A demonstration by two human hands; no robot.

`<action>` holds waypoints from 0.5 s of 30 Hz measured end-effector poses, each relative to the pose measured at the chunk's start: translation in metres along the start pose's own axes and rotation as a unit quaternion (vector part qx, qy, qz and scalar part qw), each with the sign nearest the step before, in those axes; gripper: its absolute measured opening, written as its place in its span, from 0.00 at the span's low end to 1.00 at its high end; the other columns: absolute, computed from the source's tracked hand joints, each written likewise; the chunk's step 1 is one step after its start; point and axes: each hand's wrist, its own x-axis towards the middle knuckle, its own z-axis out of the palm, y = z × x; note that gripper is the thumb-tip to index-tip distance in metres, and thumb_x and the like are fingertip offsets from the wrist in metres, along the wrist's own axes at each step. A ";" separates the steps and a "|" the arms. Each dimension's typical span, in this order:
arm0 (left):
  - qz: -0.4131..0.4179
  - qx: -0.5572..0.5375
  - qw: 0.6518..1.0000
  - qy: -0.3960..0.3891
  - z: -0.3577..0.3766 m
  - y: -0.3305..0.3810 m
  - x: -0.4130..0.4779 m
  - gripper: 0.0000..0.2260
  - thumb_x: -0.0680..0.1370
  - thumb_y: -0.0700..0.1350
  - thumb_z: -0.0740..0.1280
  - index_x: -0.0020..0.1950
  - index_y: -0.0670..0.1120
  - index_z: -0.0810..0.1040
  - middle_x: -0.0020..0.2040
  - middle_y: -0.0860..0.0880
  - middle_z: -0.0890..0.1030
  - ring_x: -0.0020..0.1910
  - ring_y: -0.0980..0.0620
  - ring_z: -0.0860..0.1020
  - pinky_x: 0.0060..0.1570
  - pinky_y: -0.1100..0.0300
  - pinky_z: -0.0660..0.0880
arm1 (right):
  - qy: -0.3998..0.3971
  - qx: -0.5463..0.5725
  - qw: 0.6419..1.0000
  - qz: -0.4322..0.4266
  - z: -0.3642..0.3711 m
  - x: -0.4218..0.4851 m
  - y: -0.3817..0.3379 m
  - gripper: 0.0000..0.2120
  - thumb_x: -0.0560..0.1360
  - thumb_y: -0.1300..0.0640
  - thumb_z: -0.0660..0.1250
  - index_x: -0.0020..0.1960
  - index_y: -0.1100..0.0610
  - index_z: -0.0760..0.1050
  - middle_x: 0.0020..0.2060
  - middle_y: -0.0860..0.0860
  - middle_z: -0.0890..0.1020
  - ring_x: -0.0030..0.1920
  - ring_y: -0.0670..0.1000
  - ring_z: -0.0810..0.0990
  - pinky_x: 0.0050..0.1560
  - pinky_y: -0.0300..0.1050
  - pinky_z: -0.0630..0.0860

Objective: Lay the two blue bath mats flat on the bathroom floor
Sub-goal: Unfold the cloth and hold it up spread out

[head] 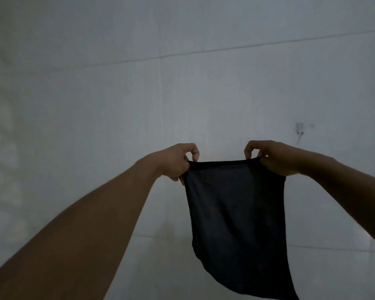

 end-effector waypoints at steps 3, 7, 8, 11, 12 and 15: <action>0.068 0.009 0.997 0.031 0.031 0.034 0.037 0.18 0.77 0.28 0.55 0.51 0.49 0.76 0.53 0.42 0.83 0.34 0.52 0.78 0.28 0.66 0.71 | 0.077 -0.020 0.997 -0.002 -0.016 -0.008 0.044 0.22 0.77 0.71 0.53 0.51 0.45 0.73 0.50 0.50 0.82 0.44 0.49 0.79 0.39 0.43 0.75; 0.144 0.087 0.976 0.138 0.057 0.078 0.082 0.23 0.76 0.29 0.57 0.53 0.53 0.83 0.58 0.48 0.79 0.49 0.50 0.78 0.41 0.63 0.76 | 0.177 -0.127 0.976 -0.015 -0.046 -0.012 0.089 0.21 0.78 0.69 0.55 0.55 0.46 0.76 0.55 0.51 0.77 0.49 0.55 0.77 0.43 0.48 0.73; 0.157 0.127 0.965 0.165 0.060 0.088 0.092 0.23 0.76 0.29 0.59 0.56 0.54 0.83 0.58 0.48 0.77 0.53 0.49 0.77 0.48 0.59 0.78 | 0.195 -0.168 0.966 -0.018 -0.055 -0.011 0.101 0.21 0.79 0.68 0.56 0.58 0.45 0.76 0.56 0.51 0.76 0.47 0.55 0.76 0.40 0.46 0.71; 0.176 0.254 0.924 0.226 0.071 0.119 0.117 0.22 0.78 0.34 0.64 0.68 0.54 0.79 0.60 0.48 0.75 0.54 0.47 0.77 0.49 0.55 0.74 | 0.246 -0.253 0.935 -0.040 -0.079 -0.006 0.132 0.19 0.80 0.63 0.59 0.66 0.46 0.75 0.58 0.53 0.75 0.40 0.55 0.75 0.36 0.44 0.68; 0.180 0.278 0.913 0.237 0.076 0.129 0.125 0.23 0.78 0.35 0.65 0.70 0.54 0.78 0.61 0.48 0.74 0.53 0.46 0.77 0.47 0.55 0.73 | 0.258 -0.264 0.929 -0.039 -0.083 -0.004 0.141 0.19 0.80 0.62 0.60 0.67 0.47 0.75 0.58 0.54 0.75 0.39 0.55 0.75 0.37 0.46 0.69; 0.170 0.307 0.903 0.247 0.097 0.150 0.142 0.22 0.78 0.36 0.66 0.71 0.51 0.74 0.61 0.46 0.74 0.52 0.44 0.78 0.46 0.53 0.74 | 0.265 -0.258 0.929 -0.014 -0.082 0.002 0.164 0.19 0.80 0.59 0.60 0.68 0.45 0.72 0.58 0.54 0.75 0.41 0.55 0.75 0.40 0.48 0.71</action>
